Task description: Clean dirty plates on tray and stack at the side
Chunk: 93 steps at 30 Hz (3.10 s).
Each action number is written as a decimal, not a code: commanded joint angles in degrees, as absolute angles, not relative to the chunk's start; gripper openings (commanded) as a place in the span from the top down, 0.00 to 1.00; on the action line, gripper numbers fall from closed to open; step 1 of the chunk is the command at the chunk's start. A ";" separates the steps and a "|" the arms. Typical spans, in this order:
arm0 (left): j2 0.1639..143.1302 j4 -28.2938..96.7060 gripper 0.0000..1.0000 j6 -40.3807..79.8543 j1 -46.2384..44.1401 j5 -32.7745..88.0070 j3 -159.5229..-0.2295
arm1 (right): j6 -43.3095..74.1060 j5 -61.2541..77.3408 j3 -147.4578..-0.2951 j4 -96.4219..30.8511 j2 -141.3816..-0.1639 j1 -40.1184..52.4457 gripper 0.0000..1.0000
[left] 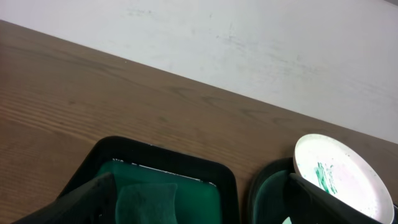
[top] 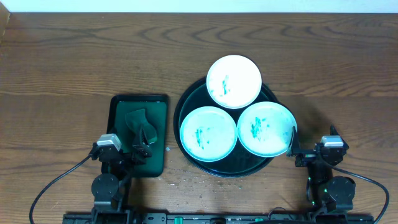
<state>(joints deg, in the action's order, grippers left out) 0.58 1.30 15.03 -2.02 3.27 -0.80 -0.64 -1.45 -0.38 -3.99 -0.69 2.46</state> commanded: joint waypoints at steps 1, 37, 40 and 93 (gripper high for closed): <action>0.23 3.86 0.14 15.11 -1.89 3.20 -0.23 | -0.89 -1.23 -0.32 -4.25 -0.32 1.69 0.01; 0.23 3.84 0.14 15.11 -1.89 3.20 -0.23 | -0.89 -1.23 -0.32 -4.25 -0.32 1.69 0.01; 0.23 3.84 0.14 15.11 -1.89 3.20 -0.23 | -0.89 -1.23 -0.32 -4.25 -0.32 1.69 0.01; 0.75 3.97 0.14 15.11 -1.89 0.82 -0.23 | -0.89 -1.23 -0.32 -4.25 -0.32 1.69 0.01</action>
